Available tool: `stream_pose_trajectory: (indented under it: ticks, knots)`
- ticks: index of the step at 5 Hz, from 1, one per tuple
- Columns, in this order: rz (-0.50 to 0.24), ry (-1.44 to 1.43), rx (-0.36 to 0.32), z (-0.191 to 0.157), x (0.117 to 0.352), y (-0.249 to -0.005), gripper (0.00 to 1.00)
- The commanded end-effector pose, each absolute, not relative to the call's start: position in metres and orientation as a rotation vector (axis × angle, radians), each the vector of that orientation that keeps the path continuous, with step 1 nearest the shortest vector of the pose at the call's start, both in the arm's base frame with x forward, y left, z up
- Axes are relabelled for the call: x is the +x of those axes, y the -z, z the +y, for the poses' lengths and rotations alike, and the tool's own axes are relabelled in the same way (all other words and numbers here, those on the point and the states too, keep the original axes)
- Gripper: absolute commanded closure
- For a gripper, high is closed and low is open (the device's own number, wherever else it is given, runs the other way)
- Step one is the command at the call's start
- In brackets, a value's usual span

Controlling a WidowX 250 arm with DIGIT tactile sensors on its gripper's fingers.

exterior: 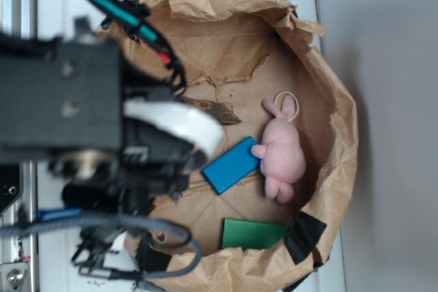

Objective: Grab the wood chip.

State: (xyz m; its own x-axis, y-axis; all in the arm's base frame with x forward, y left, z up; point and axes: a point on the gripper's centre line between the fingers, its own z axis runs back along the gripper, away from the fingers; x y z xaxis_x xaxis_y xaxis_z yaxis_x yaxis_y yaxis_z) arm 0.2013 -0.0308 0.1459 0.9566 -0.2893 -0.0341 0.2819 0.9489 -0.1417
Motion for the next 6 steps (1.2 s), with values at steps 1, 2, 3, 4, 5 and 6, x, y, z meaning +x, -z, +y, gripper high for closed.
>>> stream_pose_trajectory:
  ticks: [1,2,3,4,5,6]
  knots:
    - [0.0,0.476,-0.285,-0.014,0.248,-0.136,0.0]
    - [0.0,0.476,-0.285,-0.014,0.248,-0.136,0.0]
    - [0.0,0.476,-0.285,-0.014,0.248,-0.136,0.0]
    - [-0.105,0.4,-0.243,-0.01,0.273,-0.097,0.0]
    - [-0.169,0.4,-0.237,-0.005,0.289,-0.075,0.0]
    - [-0.129,0.435,-0.234,-0.001,0.283,-0.068,0.0]
